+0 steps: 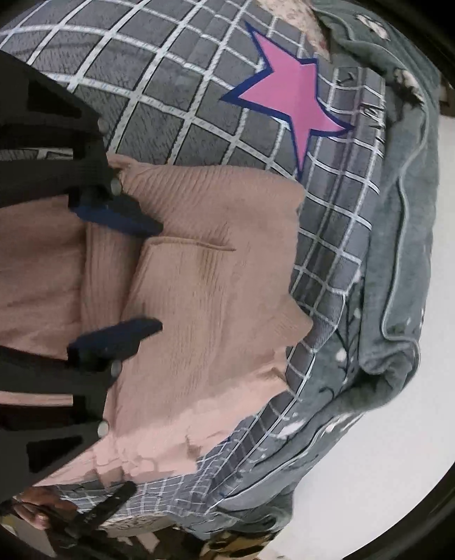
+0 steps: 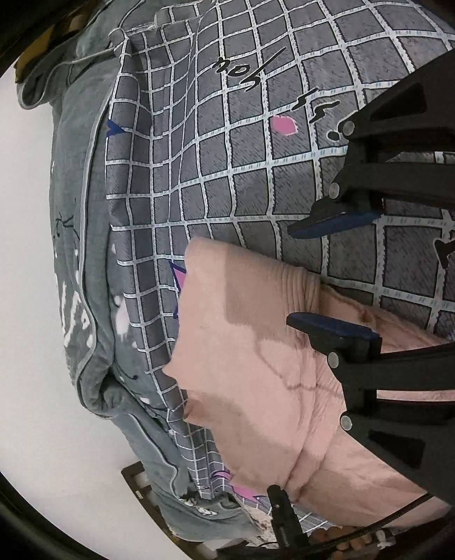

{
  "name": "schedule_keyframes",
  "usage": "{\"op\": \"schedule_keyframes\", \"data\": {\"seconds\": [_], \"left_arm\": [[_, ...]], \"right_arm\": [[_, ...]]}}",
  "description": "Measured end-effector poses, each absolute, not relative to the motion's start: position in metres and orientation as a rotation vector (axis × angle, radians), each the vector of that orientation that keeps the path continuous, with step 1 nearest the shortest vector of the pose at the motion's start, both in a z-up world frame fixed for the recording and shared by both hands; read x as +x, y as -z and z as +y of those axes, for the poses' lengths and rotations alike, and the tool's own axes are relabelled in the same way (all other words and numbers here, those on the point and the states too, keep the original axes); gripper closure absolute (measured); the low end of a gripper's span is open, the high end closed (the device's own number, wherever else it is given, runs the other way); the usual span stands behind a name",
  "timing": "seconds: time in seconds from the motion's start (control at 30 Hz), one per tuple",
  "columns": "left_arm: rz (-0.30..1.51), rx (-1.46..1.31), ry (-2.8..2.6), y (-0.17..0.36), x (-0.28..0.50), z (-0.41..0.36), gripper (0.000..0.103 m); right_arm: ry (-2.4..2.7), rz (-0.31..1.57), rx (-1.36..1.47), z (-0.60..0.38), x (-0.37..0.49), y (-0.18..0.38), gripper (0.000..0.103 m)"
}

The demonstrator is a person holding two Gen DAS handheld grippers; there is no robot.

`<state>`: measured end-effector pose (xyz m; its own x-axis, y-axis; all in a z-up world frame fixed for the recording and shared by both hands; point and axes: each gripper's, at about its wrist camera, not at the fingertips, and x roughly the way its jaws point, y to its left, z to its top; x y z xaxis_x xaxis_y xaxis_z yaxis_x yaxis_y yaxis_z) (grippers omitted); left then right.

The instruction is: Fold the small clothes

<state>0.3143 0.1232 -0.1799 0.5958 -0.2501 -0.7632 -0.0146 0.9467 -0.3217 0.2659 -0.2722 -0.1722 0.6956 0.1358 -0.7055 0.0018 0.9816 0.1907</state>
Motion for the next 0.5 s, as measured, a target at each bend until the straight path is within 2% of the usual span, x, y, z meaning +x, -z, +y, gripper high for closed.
{"op": "schedule_keyframes", "data": {"seconds": [0.13,0.37,0.5], "left_arm": [[0.923,-0.34,0.142,0.181,0.32,0.125,0.094],[0.813,-0.35,0.121,0.158,0.302,0.139,0.096],[0.808,-0.336,0.073,0.162,0.297,0.149,0.096]], "right_arm": [[-0.105,0.818,0.187,-0.27,0.27,0.175,0.06],[-0.143,0.81,0.253,-0.279,0.268,0.174,0.059],[-0.162,0.829,0.253,-0.276,0.272,0.174,0.059]]}}
